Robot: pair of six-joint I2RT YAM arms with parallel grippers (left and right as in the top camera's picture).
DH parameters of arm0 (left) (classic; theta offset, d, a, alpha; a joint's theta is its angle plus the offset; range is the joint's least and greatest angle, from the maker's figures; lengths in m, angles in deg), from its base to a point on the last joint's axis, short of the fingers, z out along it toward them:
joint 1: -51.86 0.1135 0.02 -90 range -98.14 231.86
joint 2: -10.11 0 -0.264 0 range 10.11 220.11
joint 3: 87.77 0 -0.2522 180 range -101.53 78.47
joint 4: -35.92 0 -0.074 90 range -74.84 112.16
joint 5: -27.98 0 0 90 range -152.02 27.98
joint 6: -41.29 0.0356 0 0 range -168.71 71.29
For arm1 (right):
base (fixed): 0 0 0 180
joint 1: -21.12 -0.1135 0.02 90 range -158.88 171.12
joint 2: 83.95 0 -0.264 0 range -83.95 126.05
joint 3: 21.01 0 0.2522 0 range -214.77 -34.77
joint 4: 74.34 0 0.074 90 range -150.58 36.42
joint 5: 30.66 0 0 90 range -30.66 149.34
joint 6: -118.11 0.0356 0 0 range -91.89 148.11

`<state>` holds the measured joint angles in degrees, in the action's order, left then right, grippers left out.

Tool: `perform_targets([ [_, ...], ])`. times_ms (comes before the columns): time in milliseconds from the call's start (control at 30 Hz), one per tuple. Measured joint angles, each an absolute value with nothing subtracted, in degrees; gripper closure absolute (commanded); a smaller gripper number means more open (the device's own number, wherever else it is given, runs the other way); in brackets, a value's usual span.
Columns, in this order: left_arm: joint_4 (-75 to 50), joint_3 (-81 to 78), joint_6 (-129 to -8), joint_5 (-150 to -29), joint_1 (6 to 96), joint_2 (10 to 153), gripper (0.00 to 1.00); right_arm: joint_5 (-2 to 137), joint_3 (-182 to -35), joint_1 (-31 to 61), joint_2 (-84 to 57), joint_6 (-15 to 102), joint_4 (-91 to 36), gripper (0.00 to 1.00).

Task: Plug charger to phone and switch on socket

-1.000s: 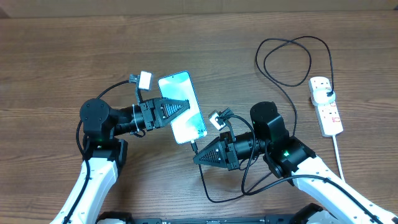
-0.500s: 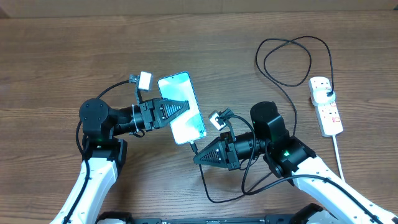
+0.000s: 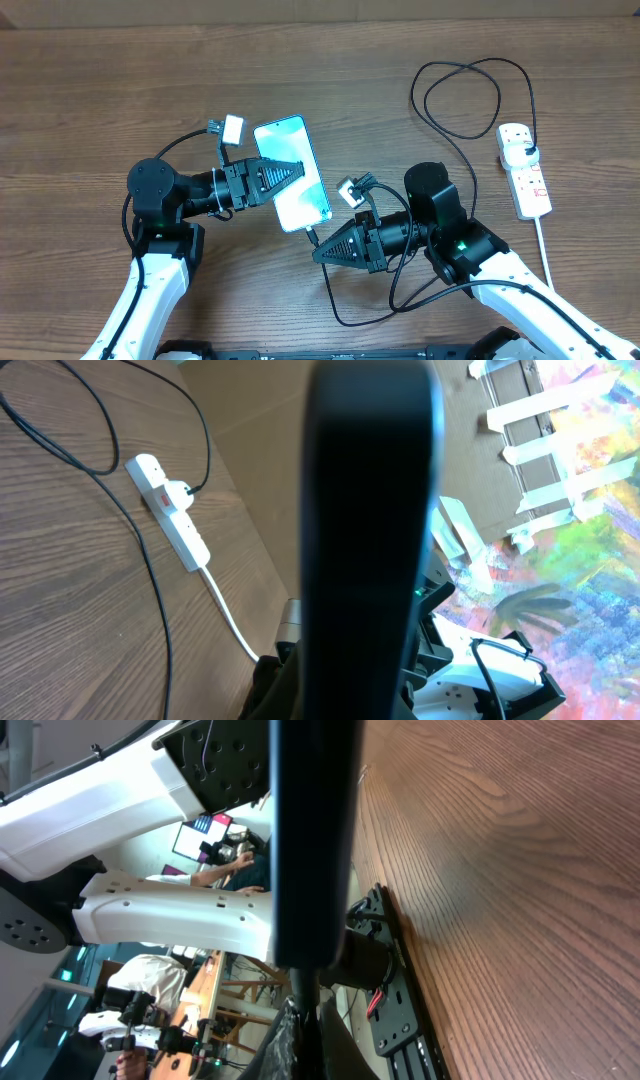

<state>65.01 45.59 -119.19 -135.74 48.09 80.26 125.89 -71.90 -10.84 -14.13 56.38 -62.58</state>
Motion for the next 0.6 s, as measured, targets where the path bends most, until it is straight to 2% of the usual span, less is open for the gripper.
perform_targets([
  [600, 65.0, 45.6, -119.2, -135.4, 48.1, 80.3, 0.96, 123.8, -71.9, -10.8, -14.1, 56.4, -62.5, 0.96],
])
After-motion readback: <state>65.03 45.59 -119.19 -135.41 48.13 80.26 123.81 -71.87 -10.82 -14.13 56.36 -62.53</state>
